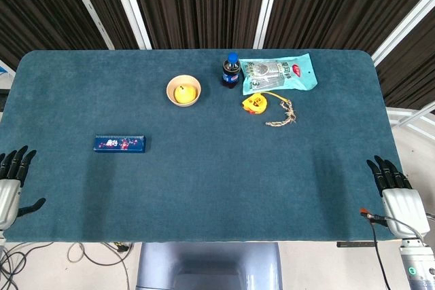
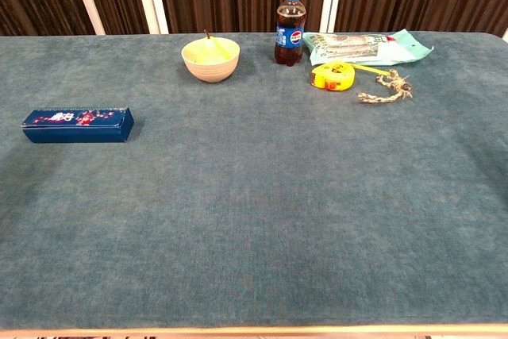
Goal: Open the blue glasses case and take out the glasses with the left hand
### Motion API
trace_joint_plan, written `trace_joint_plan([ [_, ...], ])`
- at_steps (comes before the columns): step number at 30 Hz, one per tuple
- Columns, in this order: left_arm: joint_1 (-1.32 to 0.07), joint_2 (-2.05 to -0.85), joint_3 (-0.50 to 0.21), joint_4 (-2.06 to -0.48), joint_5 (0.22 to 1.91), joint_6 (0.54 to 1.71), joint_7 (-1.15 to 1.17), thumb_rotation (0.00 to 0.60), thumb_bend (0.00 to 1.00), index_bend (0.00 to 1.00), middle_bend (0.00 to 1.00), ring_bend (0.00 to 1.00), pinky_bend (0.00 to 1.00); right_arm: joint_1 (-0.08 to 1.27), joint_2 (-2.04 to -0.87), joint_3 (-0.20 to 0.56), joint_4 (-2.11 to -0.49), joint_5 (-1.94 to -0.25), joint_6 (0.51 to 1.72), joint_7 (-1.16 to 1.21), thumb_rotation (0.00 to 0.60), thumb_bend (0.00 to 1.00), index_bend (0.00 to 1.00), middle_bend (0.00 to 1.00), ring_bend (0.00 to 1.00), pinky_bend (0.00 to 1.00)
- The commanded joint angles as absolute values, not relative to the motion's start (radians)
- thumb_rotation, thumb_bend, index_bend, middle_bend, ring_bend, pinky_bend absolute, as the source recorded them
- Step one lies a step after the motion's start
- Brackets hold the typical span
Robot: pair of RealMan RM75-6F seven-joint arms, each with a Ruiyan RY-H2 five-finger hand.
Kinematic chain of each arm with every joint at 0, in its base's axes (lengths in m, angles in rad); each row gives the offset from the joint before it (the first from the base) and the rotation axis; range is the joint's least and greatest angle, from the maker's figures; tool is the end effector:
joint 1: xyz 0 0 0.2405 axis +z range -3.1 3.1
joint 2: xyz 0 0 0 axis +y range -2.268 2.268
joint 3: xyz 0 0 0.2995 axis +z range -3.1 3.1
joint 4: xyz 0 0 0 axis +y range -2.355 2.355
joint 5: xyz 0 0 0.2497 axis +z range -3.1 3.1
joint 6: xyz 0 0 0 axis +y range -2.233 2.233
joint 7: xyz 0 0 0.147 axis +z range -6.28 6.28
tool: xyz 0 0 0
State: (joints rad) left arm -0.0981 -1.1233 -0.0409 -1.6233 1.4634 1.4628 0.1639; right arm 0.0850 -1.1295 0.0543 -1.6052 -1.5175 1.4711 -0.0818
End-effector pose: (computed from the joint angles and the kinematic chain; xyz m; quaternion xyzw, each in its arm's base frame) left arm -0.3669 0.1929 0.1366 -0.6198 -0.3561 -0.3334 0.6147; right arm -0.3641 -0.1918 0.1363 0.6156 -0.3630 0.3672 0.5953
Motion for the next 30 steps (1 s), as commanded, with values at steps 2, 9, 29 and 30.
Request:
trace_joint_plan([
  [2,-0.099,-1.122,-0.041,-1.625,1.461,1.460,0.165,0.600,0.07,0.00,0.00,0.00,0.02,0.086,-1.130,0.053,-1.605,-1.518,1.470,-0.082,0.600,0.16,0.00,0.00,0.00,0.20],
  [9,-0.094,-1.119,-0.042,-1.625,1.453,1.464,0.158,0.600,0.07,0.00,0.00,0.00,0.02,0.090,-1.132,0.052,-1.610,-1.522,1.464,-0.084,0.600,0.16,0.00,0.00,0.00,0.20],
  [29,-0.101,-1.109,-0.045,-1.642,1.425,1.436,0.172,0.600,0.07,0.00,0.00,0.00,0.02,0.089,-1.131,0.055,-1.615,-1.505,1.458,-0.082,0.600,0.16,0.00,0.00,0.00,0.20],
  [30,-0.101,-1.109,-0.046,-1.644,1.422,1.436,0.175,0.600,0.07,0.00,0.00,0.00,0.02,0.089,-1.130,0.055,-1.616,-1.506,1.458,-0.082,0.600,0.16,0.00,0.00,0.00,0.20],
])
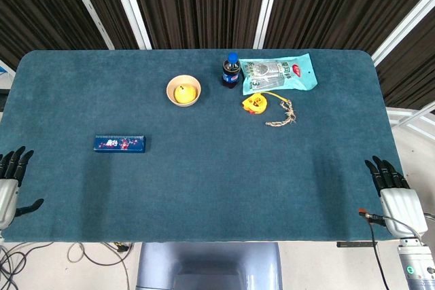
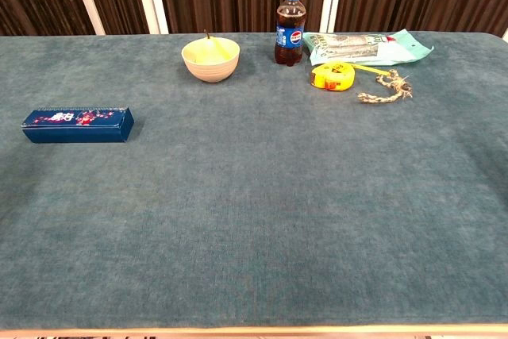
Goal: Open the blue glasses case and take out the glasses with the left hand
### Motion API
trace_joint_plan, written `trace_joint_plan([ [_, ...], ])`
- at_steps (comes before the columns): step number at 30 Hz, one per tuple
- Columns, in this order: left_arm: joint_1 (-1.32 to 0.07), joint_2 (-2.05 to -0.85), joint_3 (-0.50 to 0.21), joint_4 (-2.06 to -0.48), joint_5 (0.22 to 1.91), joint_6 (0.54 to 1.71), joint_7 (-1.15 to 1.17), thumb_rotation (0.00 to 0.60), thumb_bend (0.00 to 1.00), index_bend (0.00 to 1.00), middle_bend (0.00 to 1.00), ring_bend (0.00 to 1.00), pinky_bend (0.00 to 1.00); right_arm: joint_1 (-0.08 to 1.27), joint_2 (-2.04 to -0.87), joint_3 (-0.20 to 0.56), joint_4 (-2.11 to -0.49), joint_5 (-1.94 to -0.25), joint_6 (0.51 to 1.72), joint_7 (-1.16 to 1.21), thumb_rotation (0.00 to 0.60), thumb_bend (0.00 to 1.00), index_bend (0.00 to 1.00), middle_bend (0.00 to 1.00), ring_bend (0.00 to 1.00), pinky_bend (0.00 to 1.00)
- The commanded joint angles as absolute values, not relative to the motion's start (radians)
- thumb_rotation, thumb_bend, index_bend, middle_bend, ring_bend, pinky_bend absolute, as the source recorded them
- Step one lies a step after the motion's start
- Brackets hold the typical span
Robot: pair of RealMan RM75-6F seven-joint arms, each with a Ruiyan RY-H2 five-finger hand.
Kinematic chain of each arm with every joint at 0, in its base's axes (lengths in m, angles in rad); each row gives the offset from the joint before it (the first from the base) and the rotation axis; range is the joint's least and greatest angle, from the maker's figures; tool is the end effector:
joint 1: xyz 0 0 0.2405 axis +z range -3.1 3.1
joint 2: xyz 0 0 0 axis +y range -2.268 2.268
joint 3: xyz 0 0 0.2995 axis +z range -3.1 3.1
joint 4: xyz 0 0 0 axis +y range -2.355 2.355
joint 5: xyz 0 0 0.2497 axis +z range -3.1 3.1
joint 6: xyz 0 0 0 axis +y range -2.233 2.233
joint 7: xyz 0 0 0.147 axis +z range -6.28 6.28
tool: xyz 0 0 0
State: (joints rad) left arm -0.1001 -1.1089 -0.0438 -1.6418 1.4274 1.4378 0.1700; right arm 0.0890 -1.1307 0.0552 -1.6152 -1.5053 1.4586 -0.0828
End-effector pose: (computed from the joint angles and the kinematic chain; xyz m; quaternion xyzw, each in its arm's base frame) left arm -0.3695 0.1938 0.1389 -0.6150 -0.3699 -0.3206 0.6182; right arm -0.3630 -0.1933 0.1338 0.6137 -0.3710 0.3659 0.5931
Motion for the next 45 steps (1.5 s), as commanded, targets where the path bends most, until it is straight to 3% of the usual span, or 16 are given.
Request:
trace_joint_plan([
  [1,-0.102,-1.109,-0.047,-1.645,1.420,1.435,0.177,0.600,0.07,0.00,0.00,0.00,0.02,0.090,-1.129,0.055,-1.616,-1.506,1.457,-0.082,0.600,0.16,0.00,0.00,0.00,0.20],
  [9,-0.124,-1.109,-0.062,-1.666,1.380,1.395,0.211,0.600,0.09,0.00,0.01,0.00,0.02,0.092,-1.130,0.058,-1.618,-1.498,1.451,-0.073,0.600,0.16,0.00,0.00,0.00,0.20],
  [20,-0.351,-1.202,-0.175,-1.600,1.198,1.108,0.372,0.600,0.23,0.00,0.09,0.00,0.04,0.100,-1.131,0.060,-1.624,-1.485,1.432,-0.062,0.600,0.17,0.00,0.00,0.00,0.20],
  [29,-0.483,-1.276,-0.216,-1.456,1.049,0.941,0.451,0.600,0.29,0.00,0.13,0.00,0.05,0.102,-1.125,0.063,-1.628,-1.469,1.419,-0.043,0.600,0.17,0.00,0.00,0.00,0.20],
  [45,-0.599,-1.365,-0.188,-1.259,0.996,0.777,0.440,0.600,0.32,0.00,0.19,0.00,0.06,0.103,-1.125,0.067,-1.634,-1.455,1.415,-0.052,0.600,0.17,0.00,0.00,0.00,0.20],
])
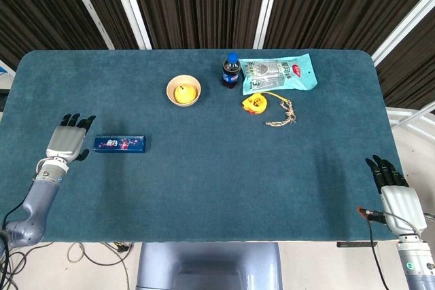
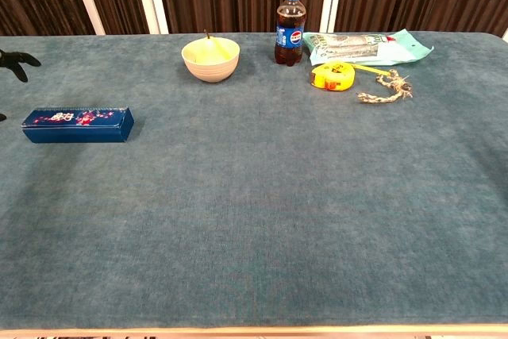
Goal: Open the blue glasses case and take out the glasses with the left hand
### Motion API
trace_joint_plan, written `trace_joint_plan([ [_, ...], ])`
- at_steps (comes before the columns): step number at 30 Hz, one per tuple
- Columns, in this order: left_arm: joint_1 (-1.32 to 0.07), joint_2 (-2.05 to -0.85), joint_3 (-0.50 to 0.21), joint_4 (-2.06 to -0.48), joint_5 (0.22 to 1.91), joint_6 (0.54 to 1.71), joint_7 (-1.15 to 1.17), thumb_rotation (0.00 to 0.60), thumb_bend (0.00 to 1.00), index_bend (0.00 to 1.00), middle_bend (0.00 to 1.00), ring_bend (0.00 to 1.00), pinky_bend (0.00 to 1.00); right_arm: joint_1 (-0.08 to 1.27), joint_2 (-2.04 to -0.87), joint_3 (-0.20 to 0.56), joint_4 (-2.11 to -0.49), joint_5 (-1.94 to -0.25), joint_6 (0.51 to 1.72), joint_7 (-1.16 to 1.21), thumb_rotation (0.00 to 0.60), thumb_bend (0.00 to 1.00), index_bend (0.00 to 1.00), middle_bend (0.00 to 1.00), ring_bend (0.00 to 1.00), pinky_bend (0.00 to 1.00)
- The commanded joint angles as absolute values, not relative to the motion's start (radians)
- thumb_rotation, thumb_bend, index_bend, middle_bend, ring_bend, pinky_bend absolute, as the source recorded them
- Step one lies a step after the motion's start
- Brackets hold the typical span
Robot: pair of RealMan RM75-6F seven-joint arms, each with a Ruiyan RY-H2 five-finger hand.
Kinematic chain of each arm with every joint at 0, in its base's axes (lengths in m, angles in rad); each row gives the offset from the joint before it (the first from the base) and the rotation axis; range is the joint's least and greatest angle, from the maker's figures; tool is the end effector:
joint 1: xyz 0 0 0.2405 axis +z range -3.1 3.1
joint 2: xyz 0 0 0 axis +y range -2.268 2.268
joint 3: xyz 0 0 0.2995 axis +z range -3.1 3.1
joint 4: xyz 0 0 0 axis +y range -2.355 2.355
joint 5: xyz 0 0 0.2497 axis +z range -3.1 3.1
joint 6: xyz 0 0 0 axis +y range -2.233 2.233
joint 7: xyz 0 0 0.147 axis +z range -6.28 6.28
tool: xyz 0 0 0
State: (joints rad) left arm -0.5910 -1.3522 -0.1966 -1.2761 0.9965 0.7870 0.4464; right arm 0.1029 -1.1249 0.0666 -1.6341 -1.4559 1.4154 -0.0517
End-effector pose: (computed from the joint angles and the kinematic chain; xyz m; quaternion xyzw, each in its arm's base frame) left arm -0.3408 0.4076 0.0480 -0.7147 -0.3745 -0.1842 0.5613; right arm -0.3643 -0.2006 0.1323 0.6001 -0.4011 0.3658 0.5875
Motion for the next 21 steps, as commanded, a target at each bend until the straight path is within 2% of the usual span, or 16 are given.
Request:
trace_joint_plan([
  [1,-0.601,-1.371,-0.185,-1.249,0.997,0.774,0.437,0.600,0.32,0.00,0.19,0.00,0.06,0.103,-1.126,0.067,-1.634,-1.454,1.415,-0.053,0.600,0.17,0.00,0.00,0.00,0.20],
  [9,-0.614,-1.408,-0.165,-1.201,1.012,0.767,0.407,0.600,0.37,0.00,0.21,0.00,0.07,0.103,-1.126,0.068,-1.638,-1.450,1.414,-0.056,0.600,0.17,0.00,0.00,0.00,0.20],
  [21,-0.635,-1.452,-0.153,-1.146,1.022,0.769,0.367,0.600,0.38,0.00,0.23,0.00,0.07,0.103,-1.125,0.068,-1.639,-1.446,1.412,-0.053,0.600,0.17,0.00,0.00,0.00,0.20],
])
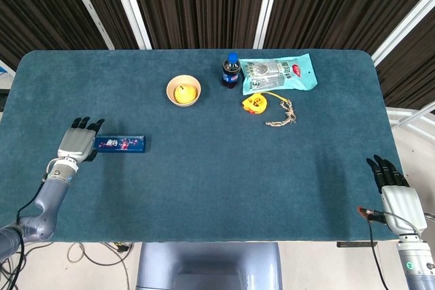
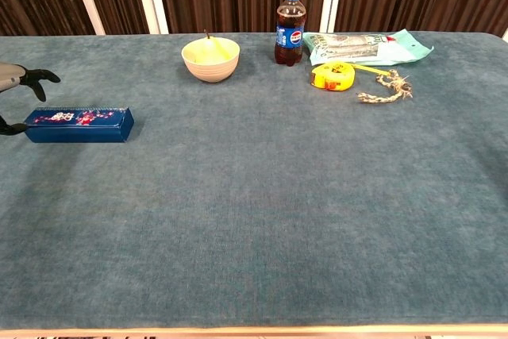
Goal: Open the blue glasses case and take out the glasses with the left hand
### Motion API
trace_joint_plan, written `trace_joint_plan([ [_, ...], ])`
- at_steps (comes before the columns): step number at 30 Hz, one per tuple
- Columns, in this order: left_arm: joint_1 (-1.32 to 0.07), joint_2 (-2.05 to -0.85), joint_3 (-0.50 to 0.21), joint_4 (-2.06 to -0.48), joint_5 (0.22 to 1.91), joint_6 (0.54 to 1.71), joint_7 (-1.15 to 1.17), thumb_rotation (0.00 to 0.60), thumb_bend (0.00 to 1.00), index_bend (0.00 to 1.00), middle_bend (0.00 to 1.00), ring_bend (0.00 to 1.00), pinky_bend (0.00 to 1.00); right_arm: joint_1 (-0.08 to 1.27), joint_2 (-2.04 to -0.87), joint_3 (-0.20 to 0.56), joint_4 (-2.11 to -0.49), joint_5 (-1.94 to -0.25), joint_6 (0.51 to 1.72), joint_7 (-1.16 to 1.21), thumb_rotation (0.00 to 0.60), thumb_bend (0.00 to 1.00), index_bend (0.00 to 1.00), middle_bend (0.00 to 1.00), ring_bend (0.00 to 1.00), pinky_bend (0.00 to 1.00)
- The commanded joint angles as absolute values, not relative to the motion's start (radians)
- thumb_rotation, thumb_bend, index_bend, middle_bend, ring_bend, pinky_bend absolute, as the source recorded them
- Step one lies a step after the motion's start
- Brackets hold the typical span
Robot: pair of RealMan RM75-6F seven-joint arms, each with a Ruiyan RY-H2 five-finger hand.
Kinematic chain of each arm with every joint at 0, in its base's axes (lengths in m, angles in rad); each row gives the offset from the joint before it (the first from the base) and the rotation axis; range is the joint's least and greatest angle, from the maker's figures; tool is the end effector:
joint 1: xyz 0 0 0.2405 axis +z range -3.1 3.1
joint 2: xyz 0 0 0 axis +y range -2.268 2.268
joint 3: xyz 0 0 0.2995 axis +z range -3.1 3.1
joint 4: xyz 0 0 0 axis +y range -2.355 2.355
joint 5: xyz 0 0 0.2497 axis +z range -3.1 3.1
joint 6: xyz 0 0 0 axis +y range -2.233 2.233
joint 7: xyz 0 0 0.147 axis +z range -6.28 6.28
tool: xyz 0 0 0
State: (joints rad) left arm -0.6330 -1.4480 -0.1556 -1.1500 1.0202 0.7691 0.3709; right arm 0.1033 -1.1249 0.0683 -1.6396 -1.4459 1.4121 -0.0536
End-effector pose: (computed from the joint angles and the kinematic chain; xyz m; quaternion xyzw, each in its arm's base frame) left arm -0.3444 0.4176 0.0178 -0.7212 -0.3804 -0.1864 0.5482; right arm -0.3642 -0.2010 0.1320 0.5971 -0.4049 0.3649 0.5885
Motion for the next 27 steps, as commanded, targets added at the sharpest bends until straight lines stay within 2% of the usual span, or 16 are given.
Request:
trace_joint_plan([
  [1,-0.637,-1.456,-0.152,-1.142,1.022,0.769,0.364,0.600,0.39,0.01,0.23,0.00,0.07,0.103,-1.125,0.068,-1.639,-1.446,1.412,-0.053,0.600,0.17,0.00,0.00,0.00,0.20],
  [14,-0.644,-1.467,-0.136,-1.141,1.047,0.786,0.330,0.600,0.43,0.05,0.27,0.00,0.08,0.103,-1.125,0.068,-1.639,-1.447,1.414,-0.052,0.600,0.18,0.00,0.00,0.00,0.20],
  [27,-0.645,-1.465,-0.126,-1.150,1.051,0.790,0.309,0.600,0.52,0.11,0.33,0.01,0.09,0.103,-1.125,0.068,-1.639,-1.447,1.415,-0.052,0.600,0.18,0.00,0.00,0.00,0.20],
])
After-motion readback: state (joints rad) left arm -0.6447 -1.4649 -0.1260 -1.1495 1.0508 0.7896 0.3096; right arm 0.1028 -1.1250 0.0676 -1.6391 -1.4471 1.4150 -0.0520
